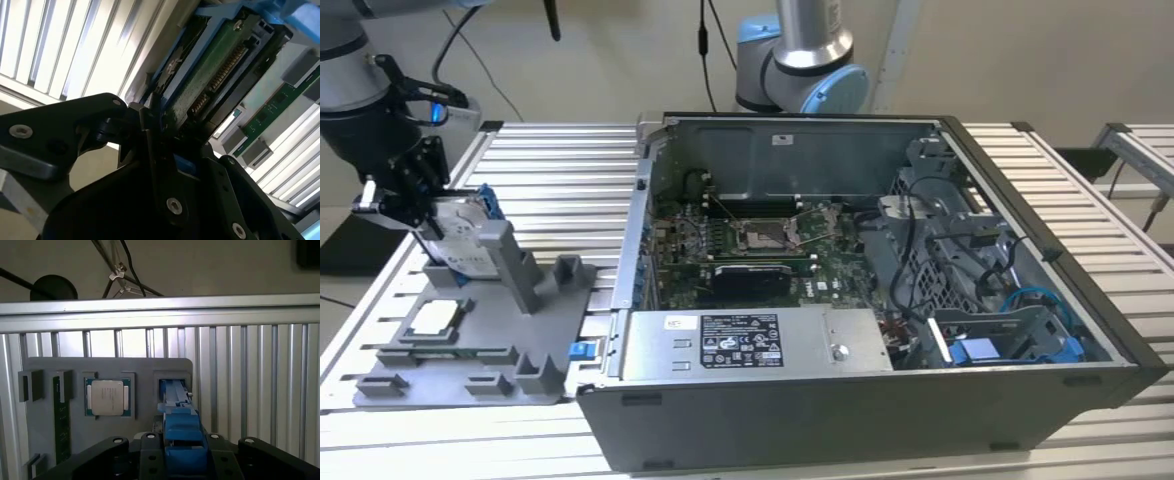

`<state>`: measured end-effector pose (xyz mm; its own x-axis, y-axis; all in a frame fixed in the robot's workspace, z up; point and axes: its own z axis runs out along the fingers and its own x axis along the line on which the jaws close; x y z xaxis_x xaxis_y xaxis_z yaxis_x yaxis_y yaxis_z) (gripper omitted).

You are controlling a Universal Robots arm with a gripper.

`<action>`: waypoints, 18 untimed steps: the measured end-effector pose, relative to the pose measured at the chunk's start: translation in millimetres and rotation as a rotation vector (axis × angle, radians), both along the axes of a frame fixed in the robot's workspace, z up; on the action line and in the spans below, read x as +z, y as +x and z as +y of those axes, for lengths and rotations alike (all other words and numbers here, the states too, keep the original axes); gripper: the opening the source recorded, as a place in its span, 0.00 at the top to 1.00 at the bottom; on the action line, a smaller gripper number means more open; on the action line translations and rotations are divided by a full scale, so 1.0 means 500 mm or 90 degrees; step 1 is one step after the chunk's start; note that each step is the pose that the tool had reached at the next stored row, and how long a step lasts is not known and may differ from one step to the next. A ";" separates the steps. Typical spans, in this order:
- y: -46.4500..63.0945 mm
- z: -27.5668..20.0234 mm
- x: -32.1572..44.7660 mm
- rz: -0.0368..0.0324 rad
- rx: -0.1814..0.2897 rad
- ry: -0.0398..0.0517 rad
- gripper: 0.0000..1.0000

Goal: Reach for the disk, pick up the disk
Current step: 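Pick up the disk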

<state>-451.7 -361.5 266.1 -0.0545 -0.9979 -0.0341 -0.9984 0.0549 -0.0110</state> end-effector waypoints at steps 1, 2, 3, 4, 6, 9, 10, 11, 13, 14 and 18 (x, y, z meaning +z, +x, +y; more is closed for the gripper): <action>0.000 0.0002 0.000 -0.0001 0.000 -0.0009 1.00; 0.000 0.0002 0.000 -0.0002 0.000 -0.0044 1.00; 0.000 0.0000 0.000 -0.0002 0.000 -0.0049 1.00; 0.000 0.0000 0.000 -0.0002 0.000 -0.0048 1.00; 0.000 0.0000 0.000 0.0000 0.000 -0.0018 1.00; 0.000 -0.0009 0.000 0.0000 0.000 0.0102 1.00; 0.000 -0.0009 0.000 0.0000 0.000 0.0102 1.00; 0.000 -0.0009 0.000 0.0000 0.000 0.0102 1.00; 0.000 -0.0009 0.000 0.0000 0.000 0.0103 1.00; 0.000 -0.0012 0.000 -0.0001 0.000 0.0129 1.00; 0.000 -0.0009 0.000 -0.0003 0.000 0.0181 1.00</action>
<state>-451.7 -362.0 266.1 -0.0549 -0.9965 -0.0625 -0.9984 0.0556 -0.0099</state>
